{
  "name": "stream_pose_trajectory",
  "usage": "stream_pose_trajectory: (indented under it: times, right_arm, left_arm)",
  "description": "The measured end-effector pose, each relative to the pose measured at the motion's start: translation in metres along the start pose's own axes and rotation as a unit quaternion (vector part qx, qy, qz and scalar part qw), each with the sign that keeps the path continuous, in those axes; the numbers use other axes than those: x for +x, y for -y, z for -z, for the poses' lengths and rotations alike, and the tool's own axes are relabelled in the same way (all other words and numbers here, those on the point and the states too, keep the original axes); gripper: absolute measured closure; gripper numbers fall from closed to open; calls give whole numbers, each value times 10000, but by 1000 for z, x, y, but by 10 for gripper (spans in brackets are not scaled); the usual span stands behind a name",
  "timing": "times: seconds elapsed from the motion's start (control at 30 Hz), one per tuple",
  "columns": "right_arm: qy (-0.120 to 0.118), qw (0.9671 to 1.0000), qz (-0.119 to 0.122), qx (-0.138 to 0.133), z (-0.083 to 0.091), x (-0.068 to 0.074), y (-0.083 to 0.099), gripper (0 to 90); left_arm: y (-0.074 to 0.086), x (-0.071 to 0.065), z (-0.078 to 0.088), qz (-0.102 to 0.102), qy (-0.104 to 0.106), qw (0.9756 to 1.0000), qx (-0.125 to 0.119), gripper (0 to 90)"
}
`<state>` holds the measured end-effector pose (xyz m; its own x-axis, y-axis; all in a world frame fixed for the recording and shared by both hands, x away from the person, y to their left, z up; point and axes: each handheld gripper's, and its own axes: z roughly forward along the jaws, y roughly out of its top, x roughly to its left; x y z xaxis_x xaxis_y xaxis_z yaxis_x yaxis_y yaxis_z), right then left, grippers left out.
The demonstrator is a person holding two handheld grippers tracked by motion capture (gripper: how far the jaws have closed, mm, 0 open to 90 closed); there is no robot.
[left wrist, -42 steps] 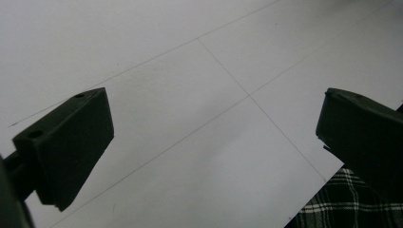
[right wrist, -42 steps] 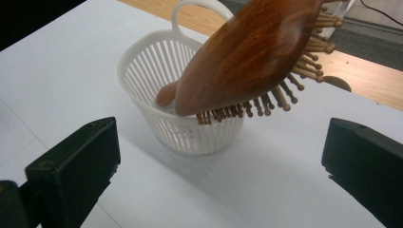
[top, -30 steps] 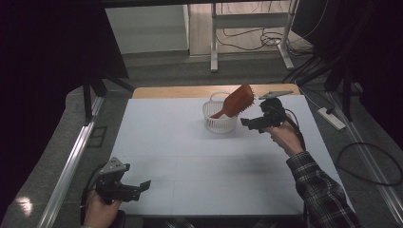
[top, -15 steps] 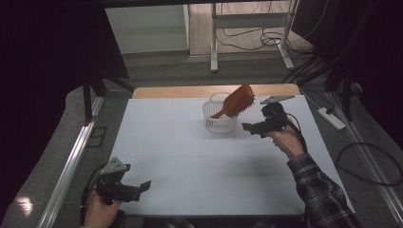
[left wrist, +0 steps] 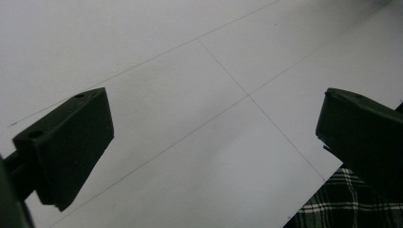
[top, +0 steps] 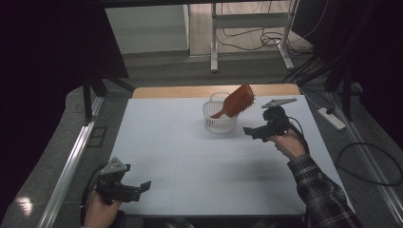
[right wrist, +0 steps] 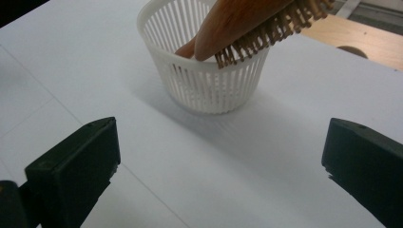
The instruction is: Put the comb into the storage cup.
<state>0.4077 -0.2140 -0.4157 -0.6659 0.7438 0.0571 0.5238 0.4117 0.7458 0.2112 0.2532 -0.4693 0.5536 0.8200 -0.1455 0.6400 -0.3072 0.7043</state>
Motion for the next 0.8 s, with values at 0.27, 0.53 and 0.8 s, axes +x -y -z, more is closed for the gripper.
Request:
stream_pose_trajectory:
  times: [0.27, 0.53, 0.8]
  right_arm:
    - [-82, 9999, 40, 69, 2, 3, 5, 0]
    - [-73, 9999, 90, 5, 6, 7, 7, 0]
    - [-114, 9999, 63, 79, 8, 9, 11, 0]
  left_arm:
    - [0, 0, 0, -5, -1, 10000, 1, 0]
    - [0, 0, 0, -12, -2, 10000, -1, 0]
    - [0, 0, 0, -8, -2, 10000, -8, 0]
